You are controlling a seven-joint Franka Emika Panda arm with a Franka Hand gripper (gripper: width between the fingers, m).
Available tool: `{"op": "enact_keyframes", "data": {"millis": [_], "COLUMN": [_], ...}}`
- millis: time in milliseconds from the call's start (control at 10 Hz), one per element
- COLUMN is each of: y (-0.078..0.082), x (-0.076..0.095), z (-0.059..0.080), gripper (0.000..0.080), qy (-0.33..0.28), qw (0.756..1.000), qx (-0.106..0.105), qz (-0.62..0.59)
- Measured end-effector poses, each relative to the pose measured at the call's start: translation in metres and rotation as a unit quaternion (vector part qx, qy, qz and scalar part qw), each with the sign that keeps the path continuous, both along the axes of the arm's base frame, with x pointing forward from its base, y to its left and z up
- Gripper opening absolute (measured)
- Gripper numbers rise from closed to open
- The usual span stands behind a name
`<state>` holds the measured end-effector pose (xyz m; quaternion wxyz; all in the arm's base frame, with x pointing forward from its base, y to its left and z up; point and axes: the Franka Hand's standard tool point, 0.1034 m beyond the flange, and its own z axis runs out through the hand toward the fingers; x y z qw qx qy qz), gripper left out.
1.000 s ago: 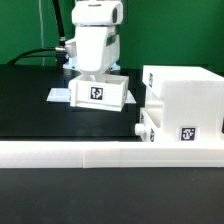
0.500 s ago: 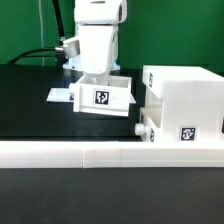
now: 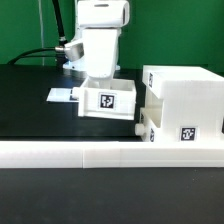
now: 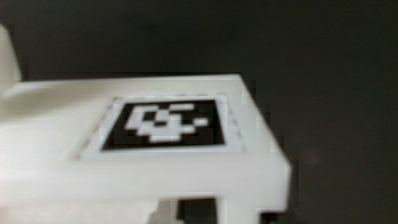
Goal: Assemble drawer
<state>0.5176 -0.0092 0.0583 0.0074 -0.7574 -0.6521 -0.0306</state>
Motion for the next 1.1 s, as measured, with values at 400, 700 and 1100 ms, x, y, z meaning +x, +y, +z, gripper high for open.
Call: {"op": "enact_keyframes", "data": {"millis": [400,700,1100], "y": [0.011,0.013,0.016], "x": [0.013,0.016,0.022], "z": [-0.002,-0.002,-0.002], "gripper": [0.0041,0.0041,0.0041], "qy": [0.0,-0.001,0.001], "qw": [1.0,1.0,1.0], "qx": [-0.001,0.0,0.001], "qz": [0.025,0.026,0.025]}}
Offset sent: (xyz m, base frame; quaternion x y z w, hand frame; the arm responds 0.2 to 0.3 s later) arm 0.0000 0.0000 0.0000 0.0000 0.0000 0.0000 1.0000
